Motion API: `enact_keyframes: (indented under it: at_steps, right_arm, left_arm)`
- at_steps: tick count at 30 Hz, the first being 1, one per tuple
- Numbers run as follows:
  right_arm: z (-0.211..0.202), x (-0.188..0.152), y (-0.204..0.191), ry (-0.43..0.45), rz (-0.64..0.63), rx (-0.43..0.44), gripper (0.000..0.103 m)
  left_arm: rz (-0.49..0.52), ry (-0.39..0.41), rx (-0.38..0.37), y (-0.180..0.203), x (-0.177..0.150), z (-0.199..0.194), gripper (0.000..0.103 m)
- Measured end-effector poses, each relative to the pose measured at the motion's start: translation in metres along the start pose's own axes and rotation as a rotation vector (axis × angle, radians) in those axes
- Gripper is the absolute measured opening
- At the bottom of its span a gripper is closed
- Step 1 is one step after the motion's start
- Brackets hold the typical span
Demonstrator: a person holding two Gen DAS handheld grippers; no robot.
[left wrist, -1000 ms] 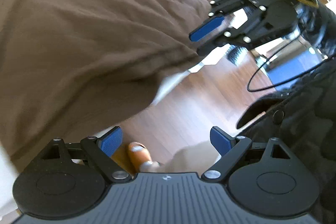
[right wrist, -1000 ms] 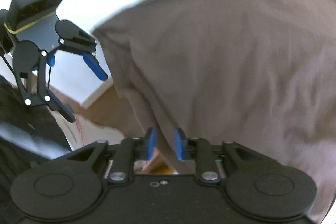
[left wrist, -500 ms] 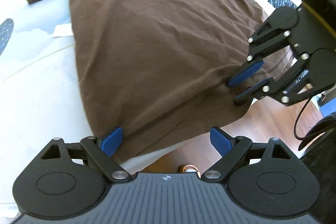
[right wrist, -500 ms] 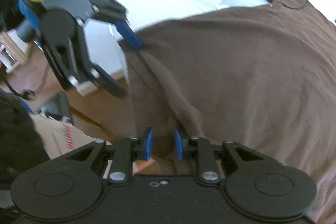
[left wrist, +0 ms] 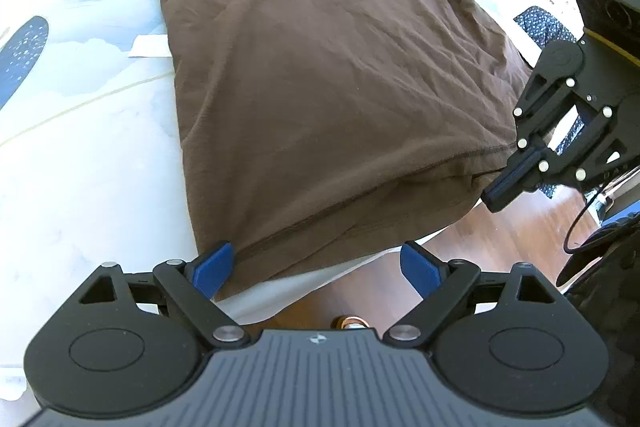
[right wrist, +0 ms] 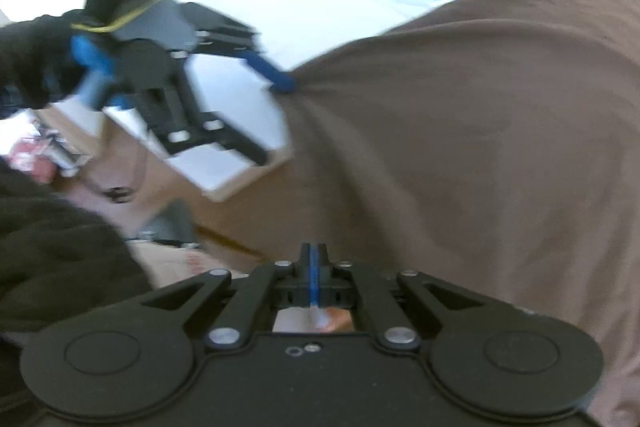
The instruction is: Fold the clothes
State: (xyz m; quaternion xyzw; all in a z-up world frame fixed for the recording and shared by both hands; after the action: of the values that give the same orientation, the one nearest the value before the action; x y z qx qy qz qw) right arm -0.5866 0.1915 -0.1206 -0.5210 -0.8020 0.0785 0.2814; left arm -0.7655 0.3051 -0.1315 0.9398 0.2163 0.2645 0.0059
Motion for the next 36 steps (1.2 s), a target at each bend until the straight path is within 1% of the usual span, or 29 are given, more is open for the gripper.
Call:
enact_keyframes:
  at_steps: [1, 2, 4, 11, 15, 18, 19, 20, 22, 24, 25, 27, 28, 30, 33, 36]
  right_arm:
    - [0.001, -0.001, -0.001, 0.004, -0.017, -0.014, 0.031]
    - [0.003, -0.001, 0.001, 0.026, -0.058, -0.072, 0.103]
    - [0.007, 0.006, 0.007, 0.066, -0.095, -0.154, 0.103]
    - [0.024, 0.021, 0.027, 0.043, -0.049, -0.205, 0.103]
    - [0.028, 0.021, 0.026, 0.02, -0.051, -0.187, 0.103]
    - [0.029, 0.019, 0.022, 0.023, -0.097, -0.207, 0.103]
    - [0.029, 0.02, 0.024, 0.023, -0.088, -0.219, 0.103]
    - [0.027, 0.022, 0.027, 0.018, -0.06, -0.214, 0.103]
    - [0.022, 0.024, 0.027, 0.014, 0.0, -0.162, 0.103]
    - [0.016, 0.024, 0.019, 0.015, 0.027, -0.105, 0.103]
    - [0.013, 0.022, 0.012, 0.007, 0.042, -0.056, 0.103]
    - [0.013, 0.017, 0.003, 0.003, 0.06, -0.008, 0.103]
    - [0.018, 0.013, 0.001, -0.011, 0.069, -0.002, 0.103]
    - [0.033, 0.001, 0.0, -0.049, 0.05, -0.038, 0.103]
    - [0.031, -0.018, -0.013, -0.086, -0.006, -0.042, 0.103]
    - [-0.013, -0.035, 0.007, -0.012, 0.057, -0.114, 0.103]
  left_arm:
    - [0.0, -0.001, 0.001, 0.0, 0.0, 0.0, 0.091]
    - [0.002, -0.002, 0.002, 0.0, 0.0, 0.0, 0.091]
    - [0.006, -0.007, 0.008, -0.001, 0.001, 0.001, 0.091]
    - [-0.005, -0.01, 0.017, -0.003, 0.004, 0.006, 0.091]
    - [-0.005, -0.014, 0.014, -0.003, 0.004, 0.008, 0.091]
    - [-0.007, -0.013, 0.012, -0.004, 0.005, 0.009, 0.091]
    - [-0.008, -0.013, 0.01, -0.004, 0.005, 0.009, 0.091]
    - [-0.009, -0.013, 0.009, -0.005, 0.004, 0.008, 0.091]
    - [-0.01, -0.012, 0.009, -0.006, 0.004, 0.005, 0.091]
    - [-0.013, -0.007, 0.013, -0.008, 0.004, 0.0, 0.091]
    - [-0.019, -0.001, 0.017, -0.009, 0.004, -0.003, 0.091]
    - [-0.036, 0.004, 0.009, -0.012, 0.003, -0.009, 0.091]
    - [-0.041, -0.001, 0.006, -0.013, 0.001, -0.01, 0.091]
    - [-0.038, -0.023, 0.011, -0.015, -0.002, -0.011, 0.091]
    - [-0.023, -0.044, 0.021, -0.017, -0.004, -0.017, 0.091]
    - [-0.049, -0.038, 0.046, -0.03, -0.003, -0.023, 0.091]
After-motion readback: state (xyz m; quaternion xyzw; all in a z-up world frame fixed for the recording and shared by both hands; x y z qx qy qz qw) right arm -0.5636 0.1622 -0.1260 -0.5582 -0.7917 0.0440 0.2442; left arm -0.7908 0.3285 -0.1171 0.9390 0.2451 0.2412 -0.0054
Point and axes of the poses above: each gripper's, at about its wrist camera, not at the fingertips, and z roughly the way its jaws point, y to its right, x to its top, the point moved 10 cm from there along z, roughly the way its jaws point, and after that the axes turned 11 degrees about z, right-handed, at the moved point
